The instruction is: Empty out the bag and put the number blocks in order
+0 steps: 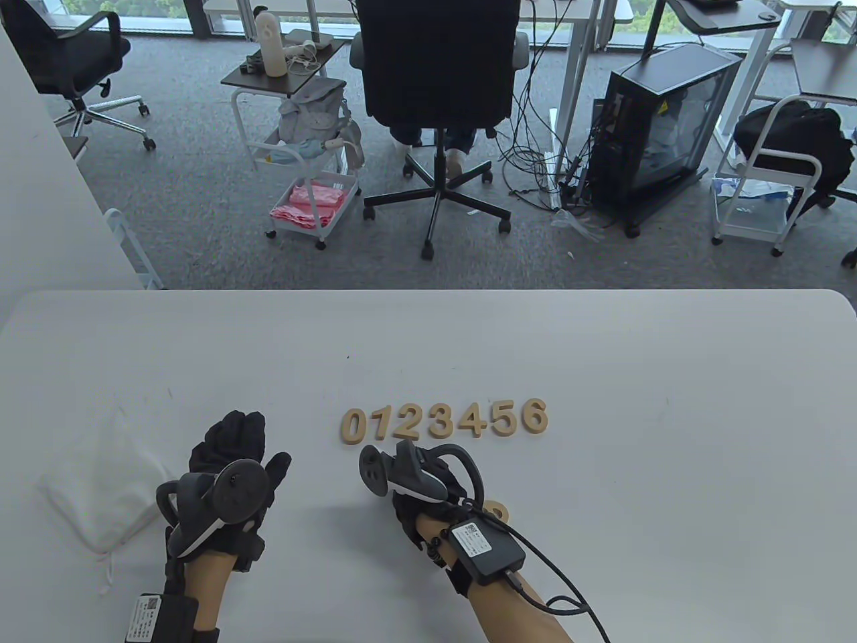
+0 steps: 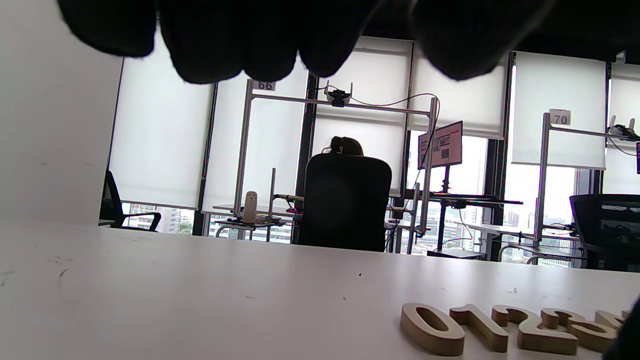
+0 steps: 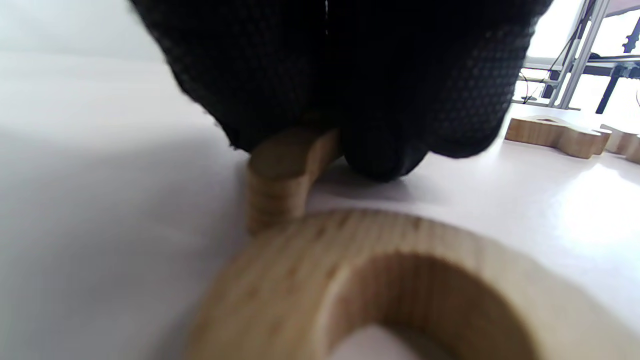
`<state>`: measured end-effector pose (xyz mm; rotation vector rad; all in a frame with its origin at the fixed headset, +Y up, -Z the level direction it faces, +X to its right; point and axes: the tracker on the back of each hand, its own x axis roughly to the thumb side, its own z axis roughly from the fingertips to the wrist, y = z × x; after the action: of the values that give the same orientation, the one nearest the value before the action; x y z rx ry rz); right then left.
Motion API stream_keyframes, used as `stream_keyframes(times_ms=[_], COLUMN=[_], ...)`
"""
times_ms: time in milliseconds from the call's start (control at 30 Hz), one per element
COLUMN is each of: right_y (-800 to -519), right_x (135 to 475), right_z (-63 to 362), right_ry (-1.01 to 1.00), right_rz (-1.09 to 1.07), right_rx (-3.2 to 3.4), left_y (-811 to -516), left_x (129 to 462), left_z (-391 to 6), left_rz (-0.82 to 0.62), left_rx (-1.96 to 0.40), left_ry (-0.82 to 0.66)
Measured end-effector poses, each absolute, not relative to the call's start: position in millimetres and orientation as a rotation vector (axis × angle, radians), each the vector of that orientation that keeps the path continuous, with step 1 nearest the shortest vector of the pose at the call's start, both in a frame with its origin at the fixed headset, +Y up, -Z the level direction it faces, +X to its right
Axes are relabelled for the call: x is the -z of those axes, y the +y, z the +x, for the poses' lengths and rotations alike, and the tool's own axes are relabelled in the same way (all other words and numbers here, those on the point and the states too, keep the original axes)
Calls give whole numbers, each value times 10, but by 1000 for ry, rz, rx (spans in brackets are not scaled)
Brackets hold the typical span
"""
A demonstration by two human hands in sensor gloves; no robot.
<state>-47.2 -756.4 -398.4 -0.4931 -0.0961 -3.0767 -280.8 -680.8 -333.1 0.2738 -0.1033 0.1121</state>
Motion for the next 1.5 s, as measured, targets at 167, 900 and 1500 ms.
stream_keyframes(times_ms=[167,900,1500], right_y=[-7465,-6541,-7250], right_x=[4021,4301,4985], right_z=[-331,1698,1947], right_ry=[-94,328,135], right_rz=[-464,133,339], right_rx=[3250,3450,3207], left_y=[-6806,-6804,-6779], left_x=[3331,3328,3328], left_z=[-2810,-2795,-2829], left_rz=[274,265,263], left_rx=[-114,-97,-76], left_ry=[-101,-95,-61])
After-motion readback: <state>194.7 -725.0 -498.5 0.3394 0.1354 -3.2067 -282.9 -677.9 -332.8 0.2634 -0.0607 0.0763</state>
